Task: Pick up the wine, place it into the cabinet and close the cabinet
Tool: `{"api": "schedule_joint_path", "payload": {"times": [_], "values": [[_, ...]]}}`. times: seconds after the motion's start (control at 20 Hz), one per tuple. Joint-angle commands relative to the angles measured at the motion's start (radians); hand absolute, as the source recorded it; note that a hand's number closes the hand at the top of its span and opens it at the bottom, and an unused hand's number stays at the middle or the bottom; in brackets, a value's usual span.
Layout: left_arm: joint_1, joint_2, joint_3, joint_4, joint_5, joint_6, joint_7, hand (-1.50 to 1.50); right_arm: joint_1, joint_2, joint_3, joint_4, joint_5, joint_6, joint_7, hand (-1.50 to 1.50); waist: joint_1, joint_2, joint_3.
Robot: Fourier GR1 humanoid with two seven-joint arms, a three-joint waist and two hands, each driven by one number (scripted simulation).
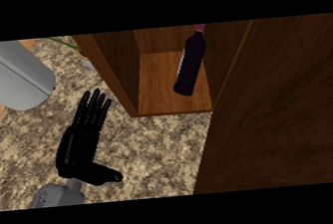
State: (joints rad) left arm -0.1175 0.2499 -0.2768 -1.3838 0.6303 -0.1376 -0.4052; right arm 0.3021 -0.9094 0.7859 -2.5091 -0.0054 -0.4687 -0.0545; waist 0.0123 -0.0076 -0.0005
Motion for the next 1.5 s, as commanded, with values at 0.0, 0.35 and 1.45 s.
{"api": "schedule_joint_path", "payload": {"times": [0.0, 0.35, 1.45], "values": [[0.028, 0.073, 0.081, 0.003, 0.041, -0.069, -0.028, -1.5, 0.028, -0.057, 0.077, -0.183, -0.059, 0.103, 0.022, 1.5, -0.01, 0.004, 0.0], [0.056, 0.155, 0.171, -0.012, 0.093, -0.11, 0.003, -1.5, -0.049, 0.001, 0.115, -0.233, -0.02, 0.095, 0.138, 1.5, -0.008, 0.007, -0.003], [0.036, 0.286, 0.285, 0.04, 0.182, -0.271, 0.055, -1.5, -0.274, 0.228, 0.124, -0.095, -0.091, 0.156, 0.248, 1.5, 0.04, 0.018, -0.008]]}}
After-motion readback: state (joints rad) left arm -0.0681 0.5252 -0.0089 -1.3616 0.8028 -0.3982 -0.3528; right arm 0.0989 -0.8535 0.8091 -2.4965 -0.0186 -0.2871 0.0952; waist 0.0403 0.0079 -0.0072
